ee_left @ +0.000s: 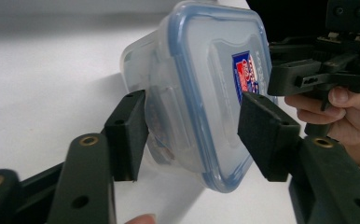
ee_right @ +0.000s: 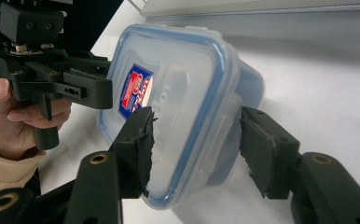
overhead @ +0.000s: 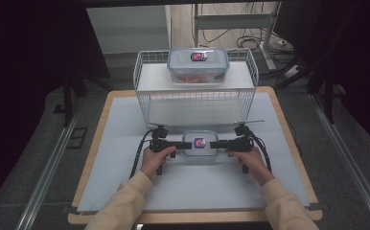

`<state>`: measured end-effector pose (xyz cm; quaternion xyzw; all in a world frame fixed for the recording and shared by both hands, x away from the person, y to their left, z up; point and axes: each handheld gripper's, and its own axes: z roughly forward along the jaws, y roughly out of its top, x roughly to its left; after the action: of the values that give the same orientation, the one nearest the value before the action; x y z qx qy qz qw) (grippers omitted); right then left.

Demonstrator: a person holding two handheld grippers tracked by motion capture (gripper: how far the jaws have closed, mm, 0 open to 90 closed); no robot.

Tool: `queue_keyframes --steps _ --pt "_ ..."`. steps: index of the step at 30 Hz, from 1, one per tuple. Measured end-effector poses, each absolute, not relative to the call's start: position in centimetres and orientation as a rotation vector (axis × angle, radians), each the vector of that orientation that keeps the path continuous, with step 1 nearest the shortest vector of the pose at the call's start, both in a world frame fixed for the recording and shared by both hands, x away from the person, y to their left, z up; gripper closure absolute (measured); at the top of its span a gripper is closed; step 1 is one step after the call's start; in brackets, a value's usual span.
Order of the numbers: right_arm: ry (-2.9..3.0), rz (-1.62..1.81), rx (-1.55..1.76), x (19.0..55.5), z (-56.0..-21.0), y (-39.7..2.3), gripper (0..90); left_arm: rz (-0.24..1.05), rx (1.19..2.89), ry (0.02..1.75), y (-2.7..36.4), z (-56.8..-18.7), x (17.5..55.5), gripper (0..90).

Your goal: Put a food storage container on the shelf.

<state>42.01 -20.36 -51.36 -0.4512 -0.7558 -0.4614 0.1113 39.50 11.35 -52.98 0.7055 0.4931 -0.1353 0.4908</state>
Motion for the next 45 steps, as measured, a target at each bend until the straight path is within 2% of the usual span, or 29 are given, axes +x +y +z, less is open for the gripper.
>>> queue_keyframes --steps 7,22,34,45 --pt "-2.189 -1.41 -1.324 41.1 -51.4 -20.7 50.9 -0.267 1.733 1.153 11.4 -52.7 38.4 48.6" --pt "-2.23 -1.445 -1.322 39.7 -50.6 -20.9 51.6 -0.204 1.746 1.11 11.0 -51.7 37.4 50.4" --pt "-2.291 -1.564 -1.256 38.6 -47.1 -20.6 51.7 -0.108 1.743 1.042 11.4 -48.2 36.2 50.4" --pt "-2.31 -1.621 -1.199 39.0 -43.9 -20.5 52.8 -0.091 1.711 1.011 11.9 -45.6 36.5 50.4"
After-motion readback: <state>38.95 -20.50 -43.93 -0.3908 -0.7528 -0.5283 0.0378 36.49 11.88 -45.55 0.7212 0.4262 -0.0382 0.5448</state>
